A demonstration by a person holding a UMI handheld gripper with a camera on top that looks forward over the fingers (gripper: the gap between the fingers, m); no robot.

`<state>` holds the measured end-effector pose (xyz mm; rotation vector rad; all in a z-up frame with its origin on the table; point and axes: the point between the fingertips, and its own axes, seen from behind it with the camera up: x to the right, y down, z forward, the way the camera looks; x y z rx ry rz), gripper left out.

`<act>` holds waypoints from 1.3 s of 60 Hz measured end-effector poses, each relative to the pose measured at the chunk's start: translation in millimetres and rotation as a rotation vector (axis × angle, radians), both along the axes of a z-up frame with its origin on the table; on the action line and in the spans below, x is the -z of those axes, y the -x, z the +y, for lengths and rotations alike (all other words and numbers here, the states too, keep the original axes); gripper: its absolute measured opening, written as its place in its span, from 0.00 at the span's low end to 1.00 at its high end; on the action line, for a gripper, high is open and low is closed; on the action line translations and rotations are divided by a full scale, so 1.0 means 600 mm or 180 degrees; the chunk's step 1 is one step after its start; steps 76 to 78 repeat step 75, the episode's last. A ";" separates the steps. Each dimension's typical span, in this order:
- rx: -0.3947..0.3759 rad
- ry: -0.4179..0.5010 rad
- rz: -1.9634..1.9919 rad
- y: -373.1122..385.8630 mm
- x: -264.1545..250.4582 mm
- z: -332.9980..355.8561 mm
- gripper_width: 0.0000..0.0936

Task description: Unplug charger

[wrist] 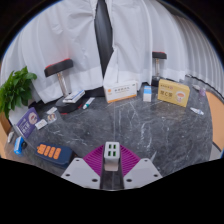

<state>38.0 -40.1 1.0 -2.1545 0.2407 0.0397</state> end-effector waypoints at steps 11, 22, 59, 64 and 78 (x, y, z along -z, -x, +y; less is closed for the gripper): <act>0.0041 0.0089 -0.0364 -0.094 -0.002 -0.013 0.87; -0.0085 0.0033 -0.0805 -0.108 -0.067 -0.049 0.91; 0.0255 -0.0175 -0.0905 0.065 -0.303 -0.481 0.91; 0.0245 -0.0174 -0.0901 0.082 -0.312 -0.520 0.91; 0.0231 -0.0167 -0.0877 0.113 -0.320 -0.566 0.91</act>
